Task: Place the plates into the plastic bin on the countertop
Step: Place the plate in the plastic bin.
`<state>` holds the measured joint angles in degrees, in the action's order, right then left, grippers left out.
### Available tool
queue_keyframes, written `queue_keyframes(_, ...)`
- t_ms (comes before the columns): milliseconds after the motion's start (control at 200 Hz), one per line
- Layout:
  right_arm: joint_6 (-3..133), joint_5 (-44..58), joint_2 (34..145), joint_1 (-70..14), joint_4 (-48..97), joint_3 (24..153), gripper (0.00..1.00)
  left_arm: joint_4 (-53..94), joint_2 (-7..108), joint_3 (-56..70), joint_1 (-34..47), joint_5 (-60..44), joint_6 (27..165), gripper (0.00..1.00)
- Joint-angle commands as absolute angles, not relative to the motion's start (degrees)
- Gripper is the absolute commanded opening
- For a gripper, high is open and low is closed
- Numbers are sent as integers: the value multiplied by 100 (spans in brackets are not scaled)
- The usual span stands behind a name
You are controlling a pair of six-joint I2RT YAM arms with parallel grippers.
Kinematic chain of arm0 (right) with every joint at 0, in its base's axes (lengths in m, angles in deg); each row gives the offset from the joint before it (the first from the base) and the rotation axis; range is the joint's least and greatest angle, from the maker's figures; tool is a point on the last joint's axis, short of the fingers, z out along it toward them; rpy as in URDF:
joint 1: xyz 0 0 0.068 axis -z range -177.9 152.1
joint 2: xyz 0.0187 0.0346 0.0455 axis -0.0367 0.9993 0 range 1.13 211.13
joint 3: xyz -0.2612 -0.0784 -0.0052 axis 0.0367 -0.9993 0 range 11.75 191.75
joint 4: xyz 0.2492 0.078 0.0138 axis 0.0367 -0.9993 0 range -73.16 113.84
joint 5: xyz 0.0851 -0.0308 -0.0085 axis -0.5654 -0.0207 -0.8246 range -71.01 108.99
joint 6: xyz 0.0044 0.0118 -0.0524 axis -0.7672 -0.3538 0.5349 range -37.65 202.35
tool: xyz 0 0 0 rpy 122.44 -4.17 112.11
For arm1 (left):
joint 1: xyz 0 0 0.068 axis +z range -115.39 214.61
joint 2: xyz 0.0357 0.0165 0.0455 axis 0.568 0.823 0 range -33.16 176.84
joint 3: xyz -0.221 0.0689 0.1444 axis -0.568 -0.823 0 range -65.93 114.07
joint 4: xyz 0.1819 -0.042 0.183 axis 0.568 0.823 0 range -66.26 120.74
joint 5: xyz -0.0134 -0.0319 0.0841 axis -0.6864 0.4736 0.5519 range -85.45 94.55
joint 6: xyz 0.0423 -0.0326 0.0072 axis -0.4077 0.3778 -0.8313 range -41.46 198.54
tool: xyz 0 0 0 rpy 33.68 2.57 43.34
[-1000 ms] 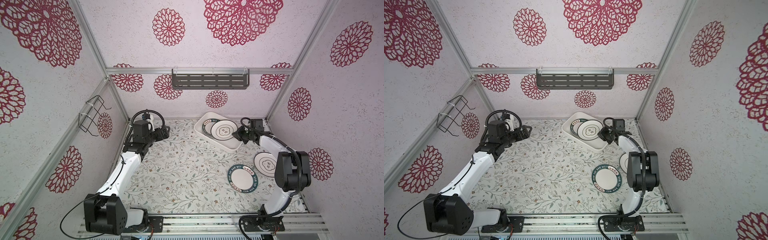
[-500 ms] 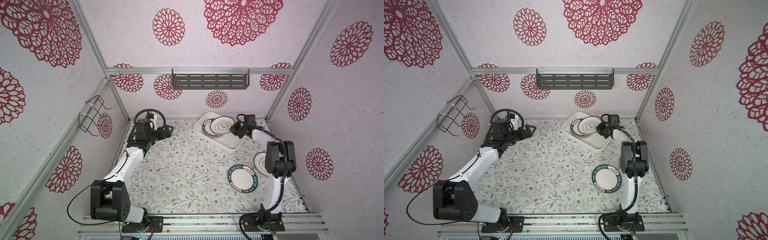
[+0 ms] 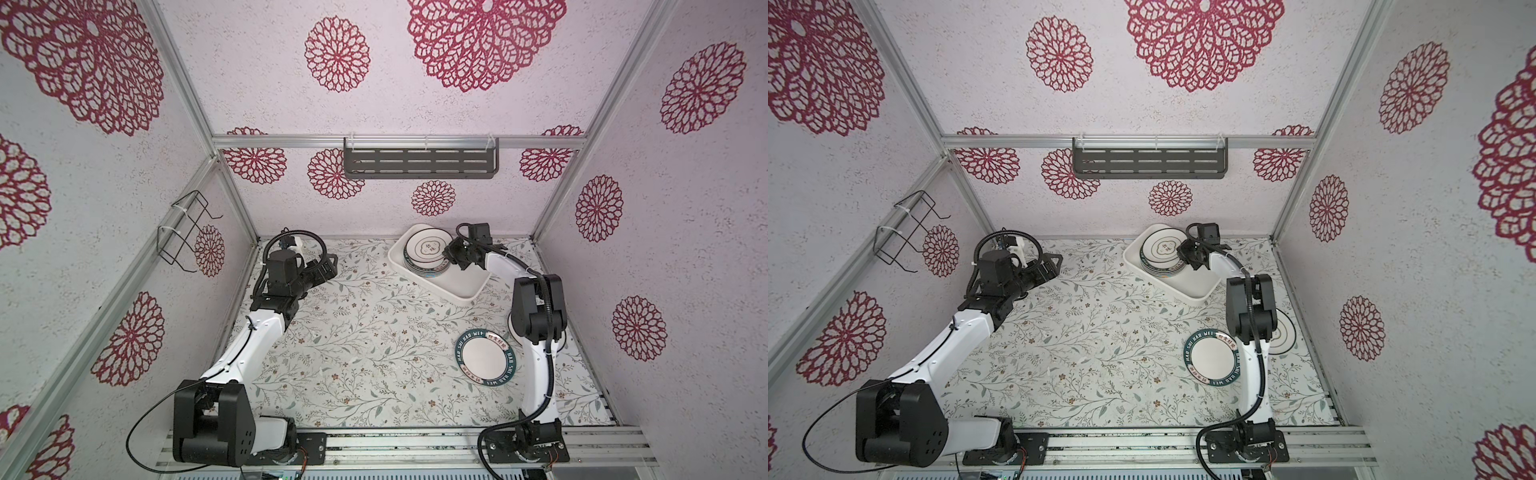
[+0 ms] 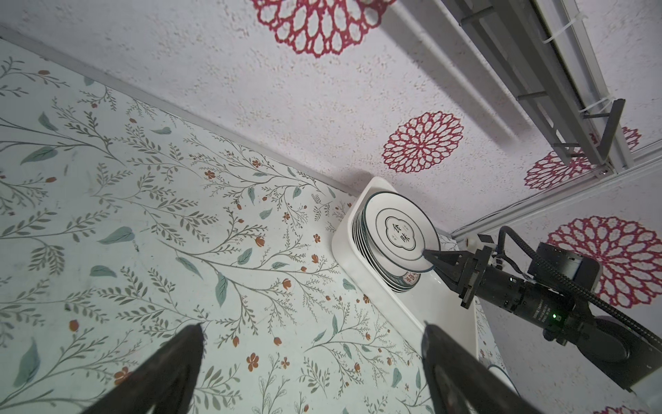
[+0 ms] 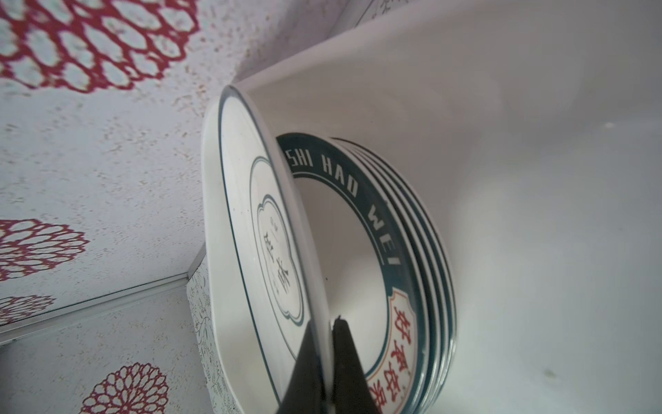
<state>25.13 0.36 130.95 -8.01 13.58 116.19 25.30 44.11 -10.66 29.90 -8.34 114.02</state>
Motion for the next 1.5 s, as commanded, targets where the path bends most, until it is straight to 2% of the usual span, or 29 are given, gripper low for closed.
queue_keyframes(0, 2395, 43, 13039, -829, 1361, 11714, 0, 2511, 4343, -1024, 3019, -769, 11383, 97)
queue_keyframes(205, 2434, 99, 12664, -850, 1468, 11135, 0, 2113, 4452, -1092, 3013, -887, 11627, 97)
queue_keyframes(255, 2442, 97, 12600, -853, 1506, 10989, 7, 2044, 4494, -1099, 3013, -939, 11666, 97)
queue_keyframes(335, 2451, 98, 12526, -853, 1579, 10835, 9, 2001, 4553, -1083, 3004, -1027, 11704, 97)
queue_keyframes(455, 2527, 80, 12497, -862, 1539, 10815, 21, 2005, 4572, -1087, 2986, -1047, 11679, 97)
queue_keyframes(696, 2964, 229, 12449, -871, 885, 11110, 36, 1975, 4530, -1101, 2947, -931, 11725, 97)
queue_keyframes(916, 3431, 382, 12371, -932, 282, 11369, 62, 2234, 4559, -884, 2838, -732, 11620, 97)
queue_keyframes(996, 3575, 463, 12281, -938, 154, 11400, 69, 2318, 4557, -785, 2782, -658, 11581, 97)
queue_keyframes(1246, 4191, 721, 11962, -959, -524, 11593, 75, 2691, 4705, -338, 2438, -465, 11576, 97)
queue_keyframes(1496, 4800, 774, 10987, -934, -319, 10725, 86, 3028, 4975, 196, 1518, -67, 11719, 97)
